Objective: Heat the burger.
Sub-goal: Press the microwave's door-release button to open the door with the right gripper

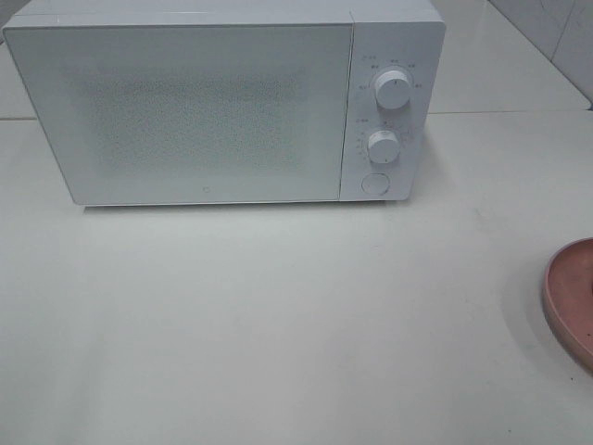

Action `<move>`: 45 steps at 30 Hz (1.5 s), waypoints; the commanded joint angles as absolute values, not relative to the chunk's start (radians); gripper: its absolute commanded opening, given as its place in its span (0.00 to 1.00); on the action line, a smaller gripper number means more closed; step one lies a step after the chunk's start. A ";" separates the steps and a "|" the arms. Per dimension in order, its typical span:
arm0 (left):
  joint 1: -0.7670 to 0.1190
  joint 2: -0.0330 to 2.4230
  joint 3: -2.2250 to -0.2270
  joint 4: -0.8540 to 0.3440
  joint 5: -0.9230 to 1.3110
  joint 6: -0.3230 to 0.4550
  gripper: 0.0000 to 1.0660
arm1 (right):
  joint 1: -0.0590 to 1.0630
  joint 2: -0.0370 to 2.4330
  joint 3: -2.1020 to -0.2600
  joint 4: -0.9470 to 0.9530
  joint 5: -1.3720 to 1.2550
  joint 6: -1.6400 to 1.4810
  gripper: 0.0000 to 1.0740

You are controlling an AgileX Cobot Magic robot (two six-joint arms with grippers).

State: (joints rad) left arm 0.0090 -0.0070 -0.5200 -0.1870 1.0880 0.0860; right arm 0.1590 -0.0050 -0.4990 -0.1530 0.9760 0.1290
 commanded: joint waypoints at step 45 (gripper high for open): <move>0.005 -0.024 -0.517 -0.187 1.073 0.084 0.94 | 0.157 0.414 -0.491 -0.148 0.447 0.128 0.69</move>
